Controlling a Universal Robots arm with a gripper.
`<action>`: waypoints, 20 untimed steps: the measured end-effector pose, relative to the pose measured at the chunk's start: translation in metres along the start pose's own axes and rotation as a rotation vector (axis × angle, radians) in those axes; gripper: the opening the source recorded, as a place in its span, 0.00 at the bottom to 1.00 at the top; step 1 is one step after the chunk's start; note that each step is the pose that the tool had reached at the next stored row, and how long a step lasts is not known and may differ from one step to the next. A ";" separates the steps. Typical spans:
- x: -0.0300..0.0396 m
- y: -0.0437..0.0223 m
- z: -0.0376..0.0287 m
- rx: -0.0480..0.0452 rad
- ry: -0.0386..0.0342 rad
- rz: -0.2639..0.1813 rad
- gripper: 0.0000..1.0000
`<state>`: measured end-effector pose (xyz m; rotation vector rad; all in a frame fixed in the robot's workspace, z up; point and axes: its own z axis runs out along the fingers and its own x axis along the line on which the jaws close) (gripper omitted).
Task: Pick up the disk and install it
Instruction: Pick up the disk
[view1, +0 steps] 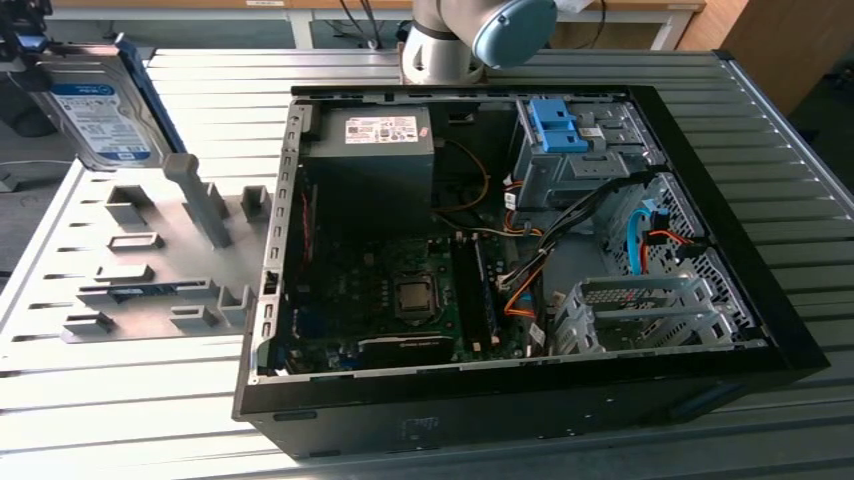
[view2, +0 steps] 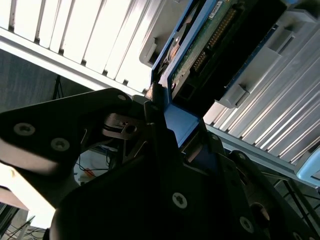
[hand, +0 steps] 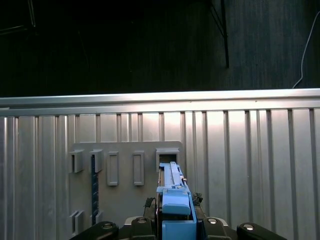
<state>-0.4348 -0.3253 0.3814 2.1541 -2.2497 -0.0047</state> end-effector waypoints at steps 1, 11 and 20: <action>0.0000 0.0000 -0.0005 0.0000 0.0000 0.000 0.37; 0.0001 0.0001 -0.0061 0.0000 0.0000 0.000 0.37; 0.0002 0.0002 -0.0108 0.0000 0.0000 0.000 0.37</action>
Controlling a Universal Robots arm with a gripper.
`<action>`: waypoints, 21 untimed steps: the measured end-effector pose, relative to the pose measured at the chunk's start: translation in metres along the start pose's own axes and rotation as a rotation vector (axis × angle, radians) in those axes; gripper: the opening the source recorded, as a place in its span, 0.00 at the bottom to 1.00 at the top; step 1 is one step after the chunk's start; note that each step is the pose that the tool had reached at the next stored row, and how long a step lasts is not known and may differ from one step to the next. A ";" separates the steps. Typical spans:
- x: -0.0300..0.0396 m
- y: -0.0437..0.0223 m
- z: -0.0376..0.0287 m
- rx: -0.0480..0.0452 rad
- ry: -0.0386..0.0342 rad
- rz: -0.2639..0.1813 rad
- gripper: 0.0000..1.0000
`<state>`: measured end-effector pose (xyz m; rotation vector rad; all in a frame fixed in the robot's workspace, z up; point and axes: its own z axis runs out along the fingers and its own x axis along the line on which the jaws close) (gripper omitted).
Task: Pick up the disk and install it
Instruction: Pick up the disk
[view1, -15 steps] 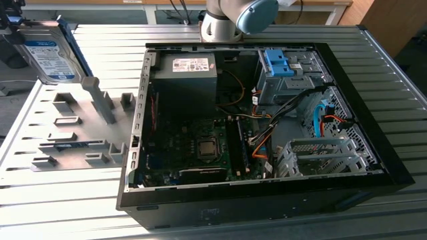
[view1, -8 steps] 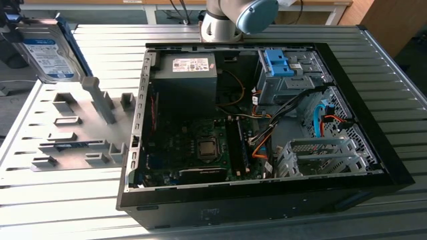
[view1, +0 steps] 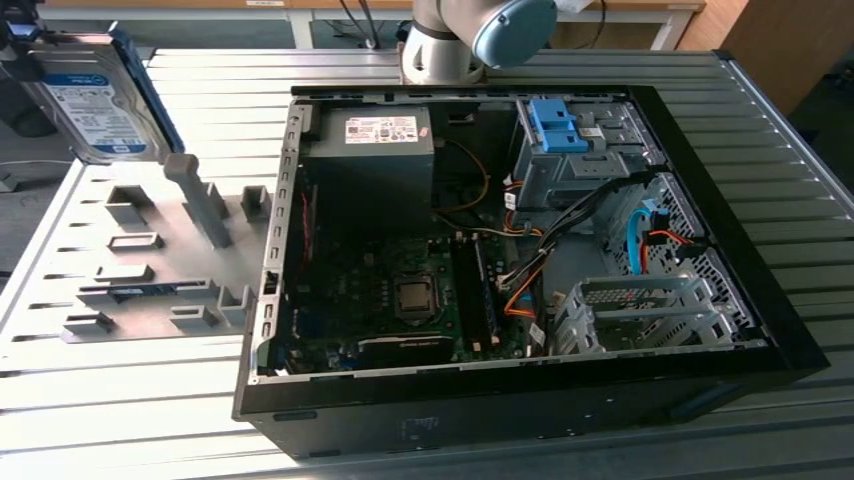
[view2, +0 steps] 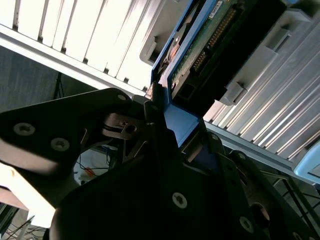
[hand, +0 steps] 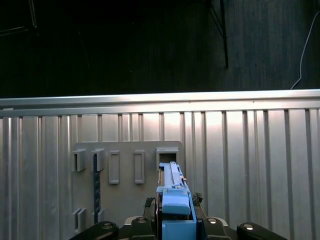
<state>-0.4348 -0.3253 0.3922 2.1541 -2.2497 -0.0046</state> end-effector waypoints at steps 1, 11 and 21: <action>0.0000 0.0000 -0.0004 0.0000 0.0000 0.000 0.37; 0.0001 0.0001 -0.0053 0.0000 0.0000 0.000 0.37; 0.0002 0.0002 -0.0123 -0.0001 0.0000 0.000 0.37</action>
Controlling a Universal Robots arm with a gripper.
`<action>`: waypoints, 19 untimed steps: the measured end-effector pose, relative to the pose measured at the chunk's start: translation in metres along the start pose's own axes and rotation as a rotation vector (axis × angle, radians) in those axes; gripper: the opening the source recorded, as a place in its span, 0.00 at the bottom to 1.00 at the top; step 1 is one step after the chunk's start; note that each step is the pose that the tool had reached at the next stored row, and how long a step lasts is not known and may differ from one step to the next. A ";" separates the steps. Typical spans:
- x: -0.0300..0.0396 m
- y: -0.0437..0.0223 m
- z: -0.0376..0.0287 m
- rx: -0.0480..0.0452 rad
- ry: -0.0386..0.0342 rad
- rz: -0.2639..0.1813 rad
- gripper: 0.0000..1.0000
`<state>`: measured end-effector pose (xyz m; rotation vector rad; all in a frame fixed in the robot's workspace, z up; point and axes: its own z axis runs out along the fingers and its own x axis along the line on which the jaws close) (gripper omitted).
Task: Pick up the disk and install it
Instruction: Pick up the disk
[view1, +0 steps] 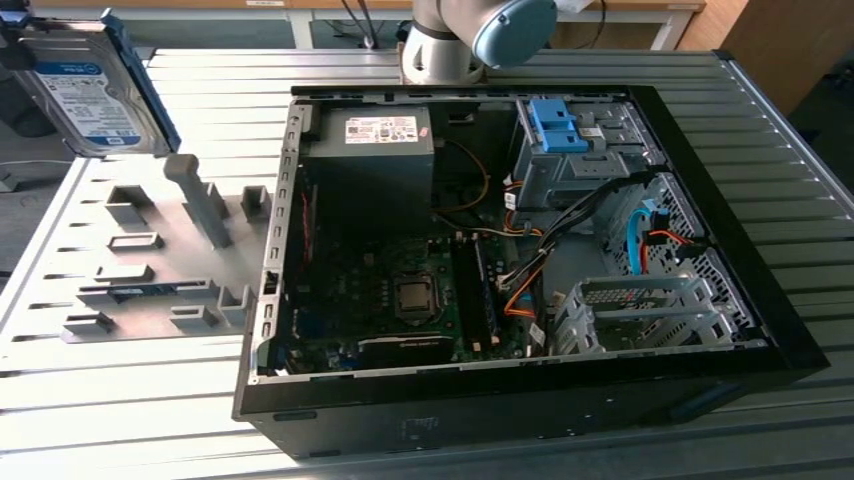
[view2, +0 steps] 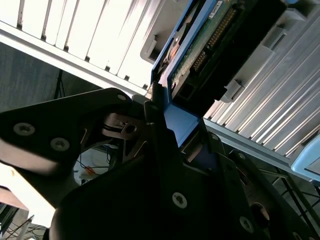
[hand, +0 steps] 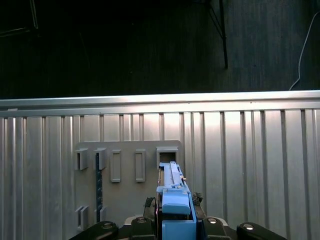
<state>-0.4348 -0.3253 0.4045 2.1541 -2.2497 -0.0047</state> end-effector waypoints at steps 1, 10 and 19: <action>0.0000 0.0000 -0.0008 0.0001 -0.0001 0.000 0.37; 0.0002 0.0002 -0.0091 0.0001 0.0000 0.000 0.37; 0.0003 0.0004 -0.0166 0.0000 0.0000 0.000 0.37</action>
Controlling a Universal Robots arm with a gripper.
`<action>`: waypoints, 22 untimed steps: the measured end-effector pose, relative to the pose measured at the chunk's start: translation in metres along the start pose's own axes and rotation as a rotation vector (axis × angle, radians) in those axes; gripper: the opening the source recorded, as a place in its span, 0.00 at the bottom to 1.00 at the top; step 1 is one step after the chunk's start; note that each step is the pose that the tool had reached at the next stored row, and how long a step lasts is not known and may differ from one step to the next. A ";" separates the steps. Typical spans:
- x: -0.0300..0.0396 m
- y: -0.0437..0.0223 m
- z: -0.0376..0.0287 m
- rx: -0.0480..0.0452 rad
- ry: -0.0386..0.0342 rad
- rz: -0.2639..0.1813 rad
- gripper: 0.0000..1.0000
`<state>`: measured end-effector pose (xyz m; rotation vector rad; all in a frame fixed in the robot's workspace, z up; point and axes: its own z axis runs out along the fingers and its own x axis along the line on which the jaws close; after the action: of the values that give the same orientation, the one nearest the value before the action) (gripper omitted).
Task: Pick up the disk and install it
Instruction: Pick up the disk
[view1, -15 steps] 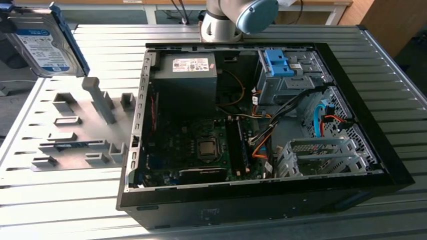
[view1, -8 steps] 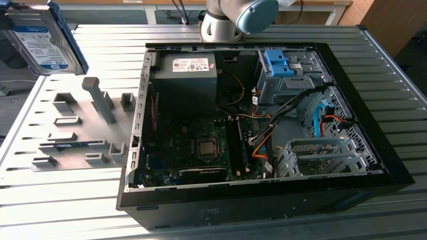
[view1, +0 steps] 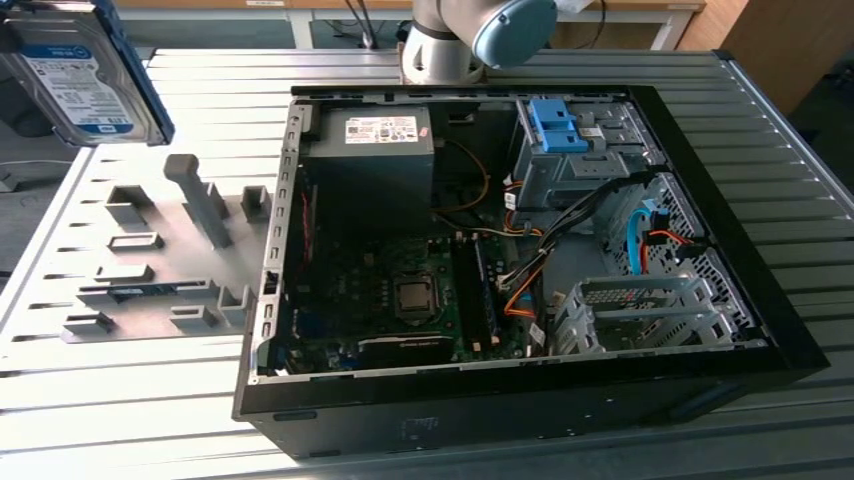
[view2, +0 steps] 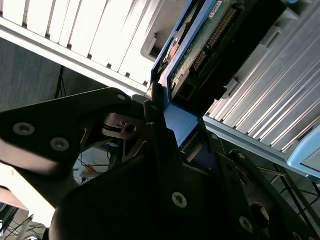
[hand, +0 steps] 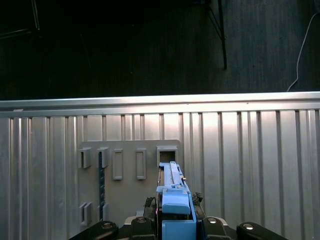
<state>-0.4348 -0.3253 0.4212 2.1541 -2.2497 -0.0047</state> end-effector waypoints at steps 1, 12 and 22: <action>0.0000 0.0000 -0.0008 0.0000 0.0000 0.000 0.37; 0.0002 0.0002 -0.0088 0.0001 0.0000 0.000 0.37; 0.0003 0.0003 -0.0166 0.0000 0.0000 0.000 0.37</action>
<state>-0.4348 -0.3254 0.4378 2.1541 -2.2497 -0.0047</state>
